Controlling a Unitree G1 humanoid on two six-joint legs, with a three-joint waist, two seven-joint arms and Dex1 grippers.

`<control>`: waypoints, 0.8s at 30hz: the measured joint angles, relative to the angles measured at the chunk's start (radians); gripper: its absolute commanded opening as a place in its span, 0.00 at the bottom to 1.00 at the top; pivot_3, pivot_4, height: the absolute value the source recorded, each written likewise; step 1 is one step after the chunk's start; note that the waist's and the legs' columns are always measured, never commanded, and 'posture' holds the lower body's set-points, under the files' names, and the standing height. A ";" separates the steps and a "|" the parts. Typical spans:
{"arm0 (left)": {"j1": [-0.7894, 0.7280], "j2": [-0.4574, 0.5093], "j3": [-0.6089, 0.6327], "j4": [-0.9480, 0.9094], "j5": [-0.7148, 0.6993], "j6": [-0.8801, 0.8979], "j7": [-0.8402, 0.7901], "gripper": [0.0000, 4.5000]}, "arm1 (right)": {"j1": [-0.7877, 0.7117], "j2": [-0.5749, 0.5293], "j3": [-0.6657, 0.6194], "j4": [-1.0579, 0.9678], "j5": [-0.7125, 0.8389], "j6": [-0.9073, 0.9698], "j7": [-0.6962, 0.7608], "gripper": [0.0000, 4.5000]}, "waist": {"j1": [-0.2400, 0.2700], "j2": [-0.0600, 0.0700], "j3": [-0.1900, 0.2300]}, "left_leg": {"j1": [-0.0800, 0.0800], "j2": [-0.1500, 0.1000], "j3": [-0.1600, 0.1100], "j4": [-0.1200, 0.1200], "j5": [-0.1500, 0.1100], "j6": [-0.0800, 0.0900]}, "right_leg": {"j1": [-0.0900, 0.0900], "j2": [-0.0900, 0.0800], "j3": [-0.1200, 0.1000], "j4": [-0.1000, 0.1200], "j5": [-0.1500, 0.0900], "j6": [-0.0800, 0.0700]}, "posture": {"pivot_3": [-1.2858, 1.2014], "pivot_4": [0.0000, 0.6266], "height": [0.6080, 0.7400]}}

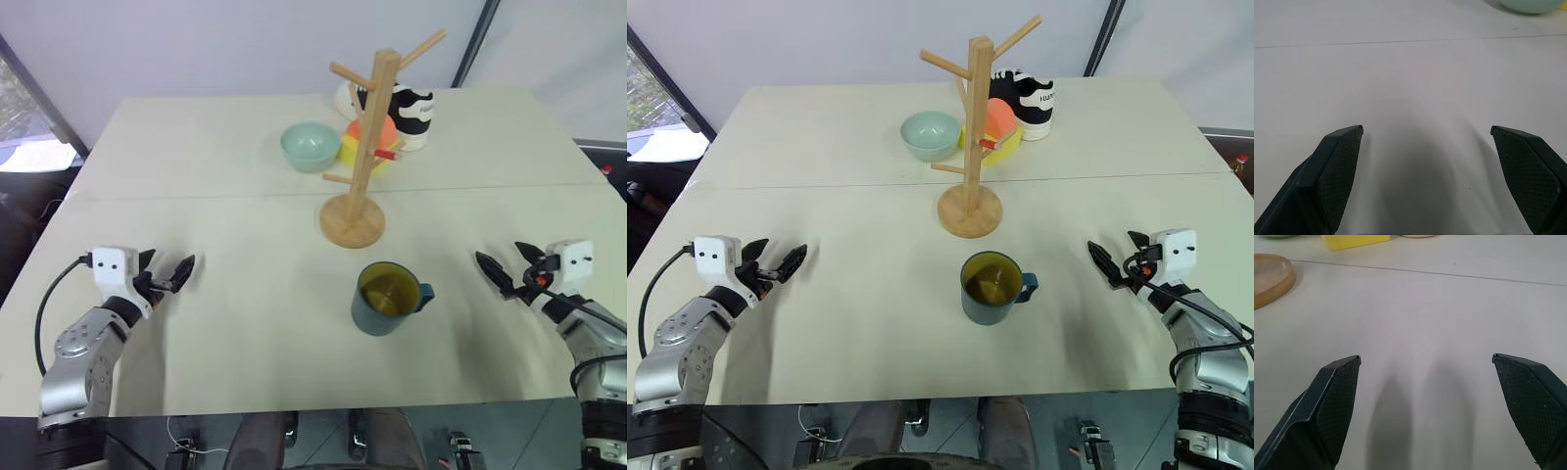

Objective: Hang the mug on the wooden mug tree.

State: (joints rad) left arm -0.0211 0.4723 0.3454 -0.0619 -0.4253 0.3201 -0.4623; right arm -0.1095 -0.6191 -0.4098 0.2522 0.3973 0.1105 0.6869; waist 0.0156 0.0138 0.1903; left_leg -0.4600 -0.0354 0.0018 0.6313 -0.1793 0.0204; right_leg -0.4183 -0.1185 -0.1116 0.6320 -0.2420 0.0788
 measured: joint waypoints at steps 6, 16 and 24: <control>-0.002 -0.001 0.000 0.000 0.001 -0.001 0.008 1.00 | -0.005 0.000 0.001 0.007 -0.003 -0.008 -0.003 0.99 | 0.000 0.000 0.000 | 0.000 0.000 0.000 0.000 0.000 0.000 | 0.000 0.000 0.000 0.000 0.001 0.001 | 0.52 0.24 0.94; -0.071 -0.005 -0.078 -0.007 -0.001 -0.008 -0.083 1.00 | 0.087 -0.001 -0.021 -0.083 0.009 0.015 -0.029 0.99 | 0.014 0.000 0.000 | 0.000 0.000 0.000 0.000 0.000 0.000 | 0.000 0.000 0.000 0.000 0.001 0.000 | 0.52 0.24 0.94; -0.133 0.035 -0.256 -0.052 -0.024 -0.018 -0.350 1.00 | 0.348 0.012 -0.101 -0.430 0.108 0.103 -0.021 0.99 | 0.025 0.001 0.000 | 0.000 0.000 0.000 -0.001 0.000 0.000 | 0.000 0.000 0.000 -0.001 0.000 0.000 | 0.52 0.24 0.94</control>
State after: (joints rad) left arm -0.1541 0.5078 0.0895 -0.1142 -0.4495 0.3016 -0.8123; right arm 0.2388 -0.6071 -0.5107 -0.1776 0.5051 0.2130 0.6662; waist 0.0408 0.0145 0.1898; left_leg -0.4599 -0.0353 0.0021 0.6306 -0.1795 0.0205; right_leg -0.4178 -0.1184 -0.1113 0.6309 -0.2421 0.0789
